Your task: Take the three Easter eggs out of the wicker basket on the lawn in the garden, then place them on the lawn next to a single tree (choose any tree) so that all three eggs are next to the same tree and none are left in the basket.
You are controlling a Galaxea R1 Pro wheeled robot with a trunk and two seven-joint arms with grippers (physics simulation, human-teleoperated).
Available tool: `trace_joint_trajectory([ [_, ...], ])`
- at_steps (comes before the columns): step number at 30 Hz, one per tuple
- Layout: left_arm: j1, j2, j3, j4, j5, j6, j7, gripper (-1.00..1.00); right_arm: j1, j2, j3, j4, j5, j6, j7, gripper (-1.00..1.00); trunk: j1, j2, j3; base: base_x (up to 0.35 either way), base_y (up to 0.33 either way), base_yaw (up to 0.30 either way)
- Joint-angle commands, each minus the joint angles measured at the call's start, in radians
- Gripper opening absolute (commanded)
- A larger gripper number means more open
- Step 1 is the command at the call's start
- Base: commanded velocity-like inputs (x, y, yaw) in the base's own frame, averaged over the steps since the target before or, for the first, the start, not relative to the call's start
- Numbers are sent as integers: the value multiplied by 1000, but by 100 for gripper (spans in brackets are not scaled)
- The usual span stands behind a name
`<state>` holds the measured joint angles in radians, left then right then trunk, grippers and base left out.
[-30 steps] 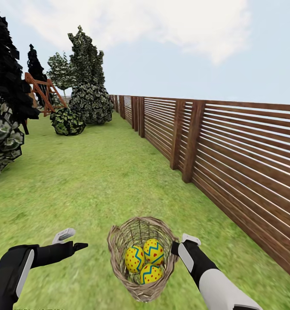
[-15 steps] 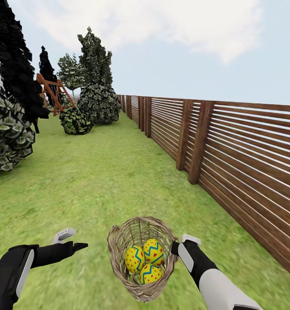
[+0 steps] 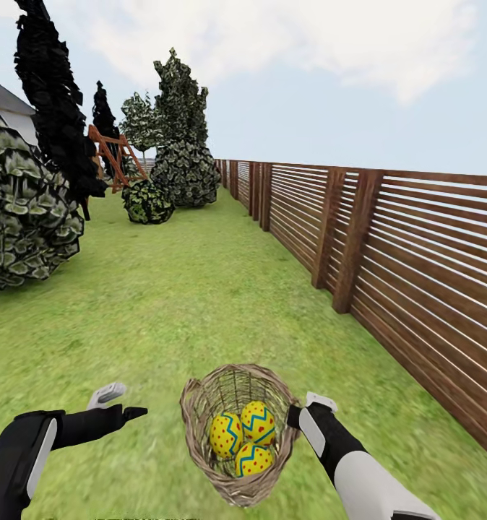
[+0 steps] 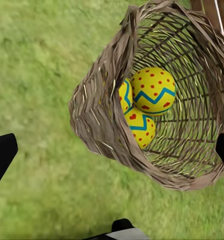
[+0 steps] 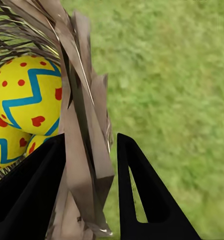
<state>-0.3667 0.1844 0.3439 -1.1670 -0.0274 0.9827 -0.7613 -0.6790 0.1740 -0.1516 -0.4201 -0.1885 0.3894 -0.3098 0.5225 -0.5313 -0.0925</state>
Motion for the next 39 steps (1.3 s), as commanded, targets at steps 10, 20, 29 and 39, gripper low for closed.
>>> trace_joint_trajectory([
  [10, -1, 0, 2, 0, -3, 7, -6, 100, -1, 1, -2, -3, -12, 1, -5, -100, 0, -2, -2, 0, 0, 171],
  [20, -1, 0, 1, 0, -3, 7, -6, 100, -1, 1, -2, -3, -12, 1, -5, -100, 0, -2, -2, 0, 0, 171],
  [29, -1, 0, 1, 0, -3, 7, -6, 100, -1, 1, -2, -3, -11, 1, -5, -100, -34, 61, 26, 0, 0, 171],
  [39, -1, 0, 0, 0, -3, 7, -6, 100, -1, 1, -2, -3, -11, 1, -5, -100, -72, 131, 58, 0, 0, 171],
])
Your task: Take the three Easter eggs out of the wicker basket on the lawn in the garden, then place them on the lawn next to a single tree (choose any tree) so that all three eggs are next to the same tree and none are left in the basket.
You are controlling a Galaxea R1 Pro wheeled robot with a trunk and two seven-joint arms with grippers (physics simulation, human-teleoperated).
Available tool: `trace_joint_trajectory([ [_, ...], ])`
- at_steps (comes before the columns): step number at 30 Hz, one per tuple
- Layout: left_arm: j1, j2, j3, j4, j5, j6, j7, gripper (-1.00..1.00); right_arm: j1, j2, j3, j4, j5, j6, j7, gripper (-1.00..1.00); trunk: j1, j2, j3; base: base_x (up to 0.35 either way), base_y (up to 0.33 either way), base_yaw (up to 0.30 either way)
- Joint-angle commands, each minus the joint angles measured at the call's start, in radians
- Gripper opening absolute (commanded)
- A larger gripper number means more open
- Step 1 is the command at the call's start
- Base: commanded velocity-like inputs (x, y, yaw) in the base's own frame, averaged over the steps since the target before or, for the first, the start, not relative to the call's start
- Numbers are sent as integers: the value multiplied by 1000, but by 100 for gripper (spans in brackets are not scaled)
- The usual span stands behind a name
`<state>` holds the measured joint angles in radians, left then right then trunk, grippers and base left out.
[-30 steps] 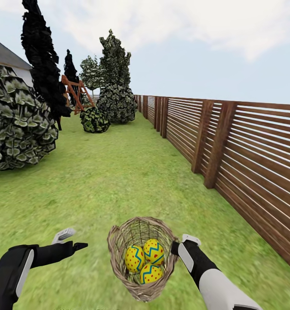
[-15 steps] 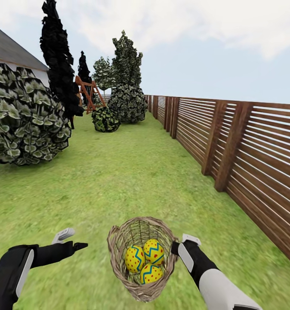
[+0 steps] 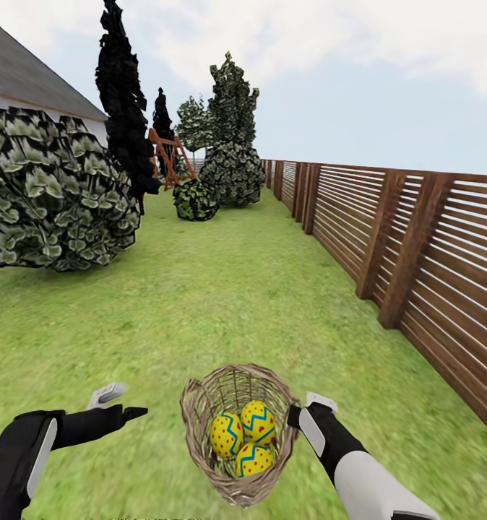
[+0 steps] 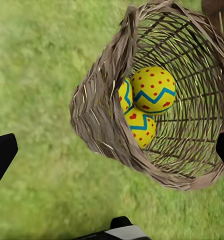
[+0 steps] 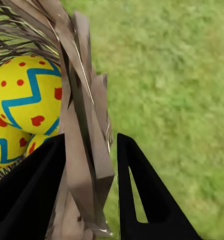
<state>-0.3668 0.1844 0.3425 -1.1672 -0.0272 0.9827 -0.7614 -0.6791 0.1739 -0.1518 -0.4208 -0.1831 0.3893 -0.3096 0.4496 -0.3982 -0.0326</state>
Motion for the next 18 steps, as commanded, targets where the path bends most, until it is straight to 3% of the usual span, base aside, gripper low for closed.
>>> trace_joint_trajectory([
  [1, -1, 0, 1, 0, -3, 7, -6, 100, 0, 1, -2, -3, -17, 1, -6, -100, 0, -2, -2, 0, 0, 171],
  [18, -1, 0, 1, 0, -3, 7, -6, 100, -1, 1, -2, -3, -17, 1, -5, -100, 0, -2, -2, 0, 0, 171],
])
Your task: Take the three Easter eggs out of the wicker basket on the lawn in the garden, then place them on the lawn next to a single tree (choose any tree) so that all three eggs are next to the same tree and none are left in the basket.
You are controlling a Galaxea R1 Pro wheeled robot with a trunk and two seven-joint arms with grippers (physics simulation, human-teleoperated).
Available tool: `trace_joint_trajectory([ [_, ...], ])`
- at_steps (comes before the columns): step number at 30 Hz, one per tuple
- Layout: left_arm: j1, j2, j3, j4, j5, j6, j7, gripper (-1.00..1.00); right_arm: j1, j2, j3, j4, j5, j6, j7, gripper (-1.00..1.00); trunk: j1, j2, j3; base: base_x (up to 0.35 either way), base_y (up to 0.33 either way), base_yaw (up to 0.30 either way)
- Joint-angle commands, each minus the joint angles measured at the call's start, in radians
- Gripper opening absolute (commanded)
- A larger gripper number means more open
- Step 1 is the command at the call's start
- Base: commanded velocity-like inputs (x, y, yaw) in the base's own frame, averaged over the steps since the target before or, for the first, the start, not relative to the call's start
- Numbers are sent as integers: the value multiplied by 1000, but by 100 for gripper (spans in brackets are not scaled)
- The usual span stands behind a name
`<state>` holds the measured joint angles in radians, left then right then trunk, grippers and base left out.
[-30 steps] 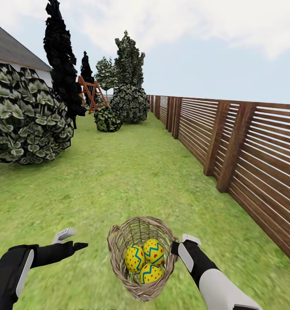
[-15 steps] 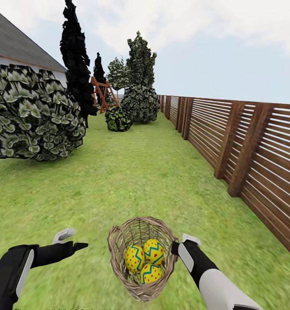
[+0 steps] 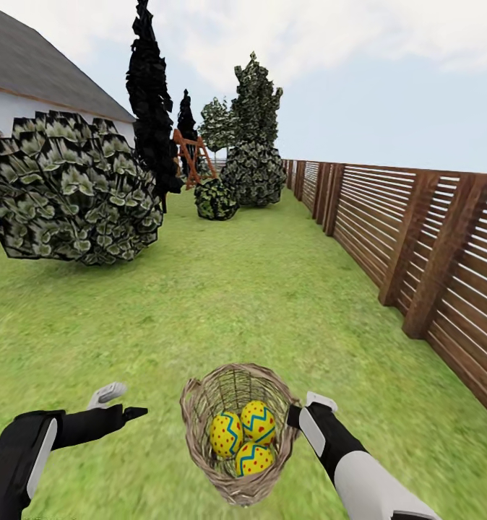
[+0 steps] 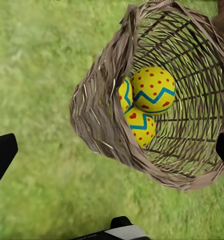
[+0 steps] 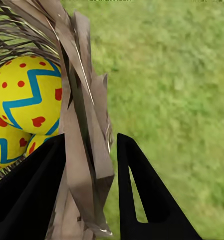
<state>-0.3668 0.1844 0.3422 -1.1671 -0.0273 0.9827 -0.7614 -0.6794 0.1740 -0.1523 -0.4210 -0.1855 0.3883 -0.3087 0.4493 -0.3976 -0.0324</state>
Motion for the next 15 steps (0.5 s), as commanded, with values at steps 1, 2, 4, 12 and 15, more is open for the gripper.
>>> trace_joint_trajectory([
  [1, -1, 0, 1, 0, -3, 7, -6, 100, -1, 1, -1, -2, -14, 2, -6, -100, 1, -2, -2, 0, 0, 171],
  [2, -1, 0, 1, 0, -3, 7, -6, 100, -1, 1, -1, -2, -14, 2, -6, -100, 1, -2, -2, 0, 0, 171],
  [4, -1, 0, 1, 0, -3, 7, -6, 100, 0, 1, -1, -2, -14, 2, -6, -100, 1, -2, -2, 0, 0, 171],
  [12, -1, 0, 1, 0, -3, 7, -6, 100, 0, 1, -1, -2, -14, 3, -6, -100, 1, -2, -2, 0, 0, 171],
  [15, -1, 0, 1, 0, -3, 7, -6, 100, -1, 1, -1, -2, -14, 3, -6, -100, 1, -2, -2, 0, 0, 171],
])
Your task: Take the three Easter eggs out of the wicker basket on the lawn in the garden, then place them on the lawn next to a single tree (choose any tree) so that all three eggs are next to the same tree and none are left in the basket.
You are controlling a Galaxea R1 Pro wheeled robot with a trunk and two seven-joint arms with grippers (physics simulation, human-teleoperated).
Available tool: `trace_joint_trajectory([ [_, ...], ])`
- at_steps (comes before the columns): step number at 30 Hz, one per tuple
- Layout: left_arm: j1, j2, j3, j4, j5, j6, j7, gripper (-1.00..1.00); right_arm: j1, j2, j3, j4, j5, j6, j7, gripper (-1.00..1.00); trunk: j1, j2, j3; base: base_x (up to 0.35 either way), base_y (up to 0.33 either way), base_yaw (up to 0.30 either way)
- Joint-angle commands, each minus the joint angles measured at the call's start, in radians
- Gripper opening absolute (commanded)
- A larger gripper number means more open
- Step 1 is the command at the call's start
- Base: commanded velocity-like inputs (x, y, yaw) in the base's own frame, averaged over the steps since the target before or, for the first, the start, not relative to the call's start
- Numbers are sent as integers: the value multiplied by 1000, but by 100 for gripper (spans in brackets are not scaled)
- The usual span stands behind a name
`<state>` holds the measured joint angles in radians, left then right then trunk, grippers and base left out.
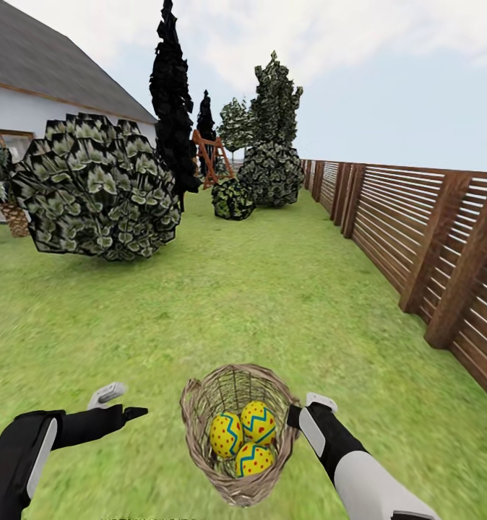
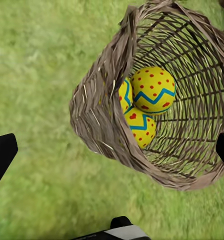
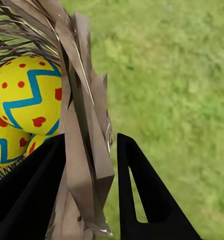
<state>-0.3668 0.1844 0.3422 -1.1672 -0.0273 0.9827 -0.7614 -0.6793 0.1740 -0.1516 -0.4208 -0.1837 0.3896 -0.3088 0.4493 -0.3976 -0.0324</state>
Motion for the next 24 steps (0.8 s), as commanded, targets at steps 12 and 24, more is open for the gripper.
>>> trace_joint_trajectory([
  [12, -1, 0, 1, 0, -3, 7, -6, 100, 0, 1, -2, -3, -16, 2, -6, -100, 1, -2, -2, 0, 0, 171],
  [24, -1, 0, 1, 0, -3, 7, -6, 100, 0, 1, -2, -3, -16, 2, -6, -100, 1, -2, -2, 0, 0, 171],
])
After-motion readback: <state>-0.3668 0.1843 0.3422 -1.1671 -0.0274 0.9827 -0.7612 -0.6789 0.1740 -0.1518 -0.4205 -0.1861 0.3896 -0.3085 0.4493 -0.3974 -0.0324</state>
